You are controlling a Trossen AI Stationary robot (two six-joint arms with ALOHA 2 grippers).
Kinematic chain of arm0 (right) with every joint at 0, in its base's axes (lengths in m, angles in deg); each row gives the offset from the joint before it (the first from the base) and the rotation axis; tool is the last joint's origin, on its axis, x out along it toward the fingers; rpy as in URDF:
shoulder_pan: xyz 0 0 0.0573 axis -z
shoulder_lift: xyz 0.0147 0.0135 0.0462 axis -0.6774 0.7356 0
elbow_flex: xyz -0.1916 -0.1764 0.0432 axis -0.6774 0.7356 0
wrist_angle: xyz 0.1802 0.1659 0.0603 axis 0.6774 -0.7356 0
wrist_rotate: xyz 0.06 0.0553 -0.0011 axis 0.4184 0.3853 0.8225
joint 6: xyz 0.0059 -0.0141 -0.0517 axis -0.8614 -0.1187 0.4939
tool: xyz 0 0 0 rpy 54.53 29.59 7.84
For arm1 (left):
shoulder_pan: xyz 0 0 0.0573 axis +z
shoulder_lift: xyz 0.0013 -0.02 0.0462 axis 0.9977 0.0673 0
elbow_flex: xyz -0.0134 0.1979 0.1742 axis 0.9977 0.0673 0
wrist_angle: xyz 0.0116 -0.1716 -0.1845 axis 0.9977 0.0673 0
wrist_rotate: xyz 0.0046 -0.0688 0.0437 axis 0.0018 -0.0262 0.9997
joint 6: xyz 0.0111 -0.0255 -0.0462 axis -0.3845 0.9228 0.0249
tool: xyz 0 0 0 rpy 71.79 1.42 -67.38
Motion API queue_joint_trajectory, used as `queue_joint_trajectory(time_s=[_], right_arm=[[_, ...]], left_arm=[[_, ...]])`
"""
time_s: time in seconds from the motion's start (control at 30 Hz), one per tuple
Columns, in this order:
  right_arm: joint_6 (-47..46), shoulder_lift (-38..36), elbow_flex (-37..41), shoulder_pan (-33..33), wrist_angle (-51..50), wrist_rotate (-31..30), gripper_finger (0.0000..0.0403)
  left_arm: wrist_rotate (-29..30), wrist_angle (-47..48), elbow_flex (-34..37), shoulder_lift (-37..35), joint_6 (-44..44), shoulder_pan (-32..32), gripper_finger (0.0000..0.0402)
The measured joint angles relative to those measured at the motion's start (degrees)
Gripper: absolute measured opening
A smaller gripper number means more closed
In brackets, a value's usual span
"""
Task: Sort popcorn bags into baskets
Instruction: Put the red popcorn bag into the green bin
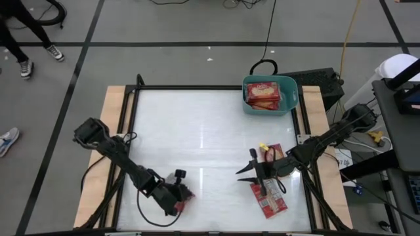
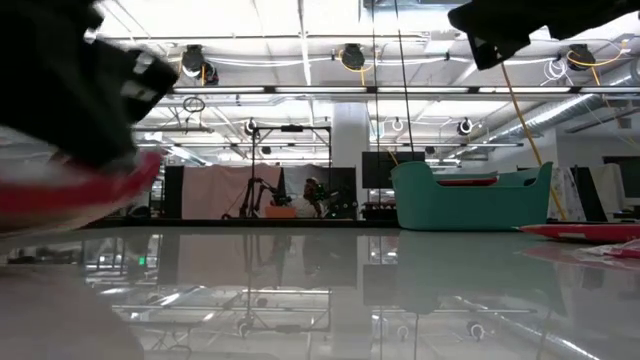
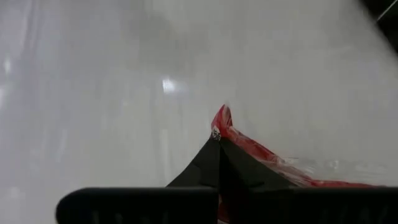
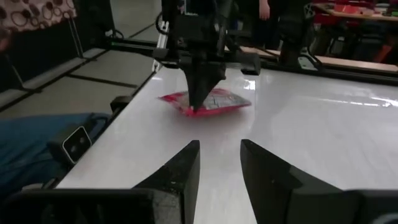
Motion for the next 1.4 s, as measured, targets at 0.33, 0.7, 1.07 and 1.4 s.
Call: queue_joint_trajectory(time_s=[0.33,0.7,1.07,1.4], right_arm=[[1.2,11.6,0.0,0.0,13.0,0.0,0.0108],[5.7,20.5,-9.6,0.0,14.2,-0.4,0.0108],[15.8,23.4,-19.4,0.3,6.6,-7.9,0.0188],[17.9,24.6,-20.9,2.4,7.2,-2.5,0.0228]], left_arm=[[-3.0,-16.9,0.0,-7.7,-23.8,4.1,0.0003],[-25.3,-24.7,0.0,-10.6,-34.6,13.1,0.0002],[-37.1,-27.1,0.0,-9.8,-35.5,17.8,0.0002],[-37.6,-27.5,0.0,-9.5,-37.1,17.8,0.0006]])
